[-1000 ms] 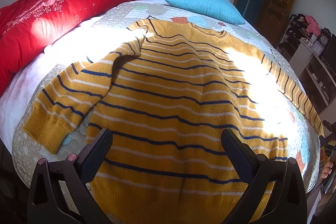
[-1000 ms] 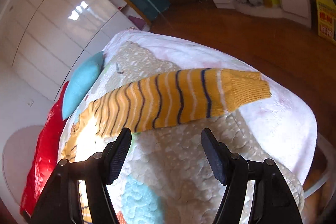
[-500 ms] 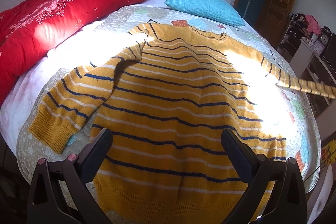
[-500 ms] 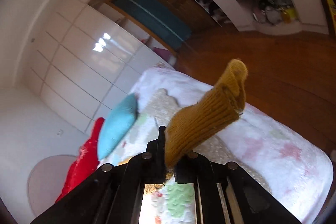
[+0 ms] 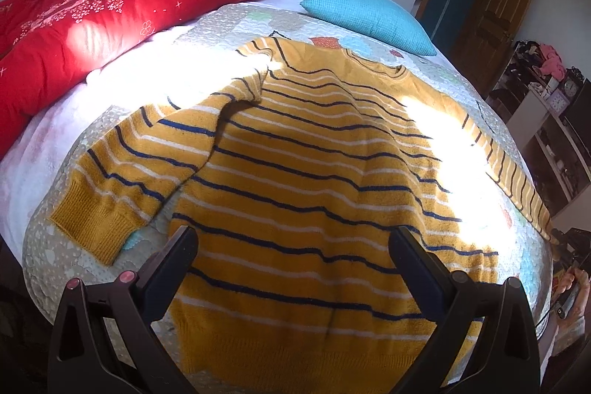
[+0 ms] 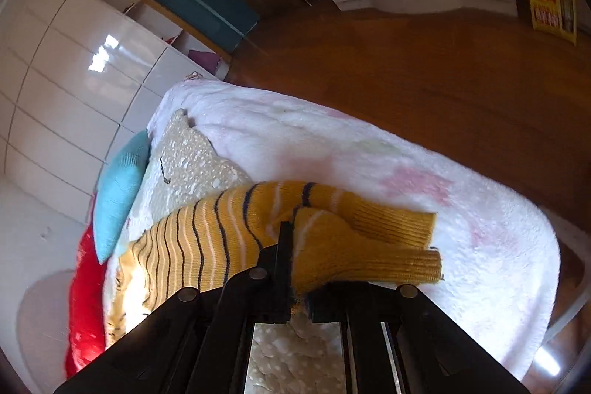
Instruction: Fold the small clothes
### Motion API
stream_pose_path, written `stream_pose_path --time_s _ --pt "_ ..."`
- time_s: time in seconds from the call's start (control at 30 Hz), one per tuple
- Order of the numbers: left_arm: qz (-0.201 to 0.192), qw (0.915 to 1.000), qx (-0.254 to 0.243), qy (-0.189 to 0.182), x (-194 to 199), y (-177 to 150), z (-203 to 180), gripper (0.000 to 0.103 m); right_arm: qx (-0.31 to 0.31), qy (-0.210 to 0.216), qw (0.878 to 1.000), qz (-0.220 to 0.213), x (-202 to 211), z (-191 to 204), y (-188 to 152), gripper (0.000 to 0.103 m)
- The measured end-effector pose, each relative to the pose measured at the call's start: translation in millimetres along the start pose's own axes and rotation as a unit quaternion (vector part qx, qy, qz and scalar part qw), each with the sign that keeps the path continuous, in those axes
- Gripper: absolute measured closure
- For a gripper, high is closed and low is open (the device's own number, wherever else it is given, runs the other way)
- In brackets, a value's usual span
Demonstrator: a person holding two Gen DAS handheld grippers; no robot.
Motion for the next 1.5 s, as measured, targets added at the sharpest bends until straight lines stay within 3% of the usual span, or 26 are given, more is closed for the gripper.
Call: stream_pose_path --time_s 0.13,0.3,0.53,0.7,0.83,0.97,1.07,1.13,1.23,1.37,1.43,1.5 --pt "-0.004 0.9997 0.023 -0.007 7 -1 20 0.0 0.084 -0.005 0.996 -0.016 12 57 8 0.097" --pt "-0.026 0.999 0.033 -0.011 21 2 42 0.0 0.19 0.052 0.98 0.003 -6 186 -24 0.097" --pt "-0.05 0.9966 0.066 0.005 30 3 94 0.0 0.297 0.162 0.935 0.105 -75 363 -145 0.097" --pt "-0.047 0.9935 0.101 0.025 28 -4 140 0.0 0.369 0.174 0.899 0.159 -131 456 -252 0.097" --pt "-0.039 0.9899 0.131 0.039 26 -14 174 0.0 0.437 0.127 0.873 0.175 -176 490 -320 0.097" --pt "-0.037 0.986 0.155 0.048 26 -22 199 0.0 0.473 0.09 0.855 0.192 -214 508 -364 0.094" --pt "-0.035 0.9839 0.168 0.051 28 -25 209 0.0 0.492 0.074 0.842 0.209 -234 518 -387 0.077" --pt "-0.034 0.983 0.173 0.051 30 -25 212 0.0 0.513 0.078 0.828 0.213 -237 529 -403 0.057" --pt "-0.035 0.9822 0.177 0.051 33 -26 214 0.0 0.546 0.092 0.808 0.202 -223 544 -418 0.057" --pt "-0.043 0.9782 0.195 0.058 39 -27 226 0.0 0.56 0.128 0.797 0.188 -183 548 -417 0.051" --pt "-0.049 0.9748 0.208 0.063 43 -28 236 0.0 0.583 0.151 0.773 0.197 -154 541 -426 0.05" --pt "-0.055 0.9702 0.225 0.073 48 -30 249 0.0 0.612 0.184 0.737 0.219 -121 530 -445 0.044"
Point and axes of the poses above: each gripper's, at about its wrist camera, not at the fingertips, and x roughly against the way its jaws point, z to its left, y to its top, the point moved 3 cm from there along -x, roughly the way its jaws point, and after that the axes turned 2 degrees about y, right-handed, at the moved point
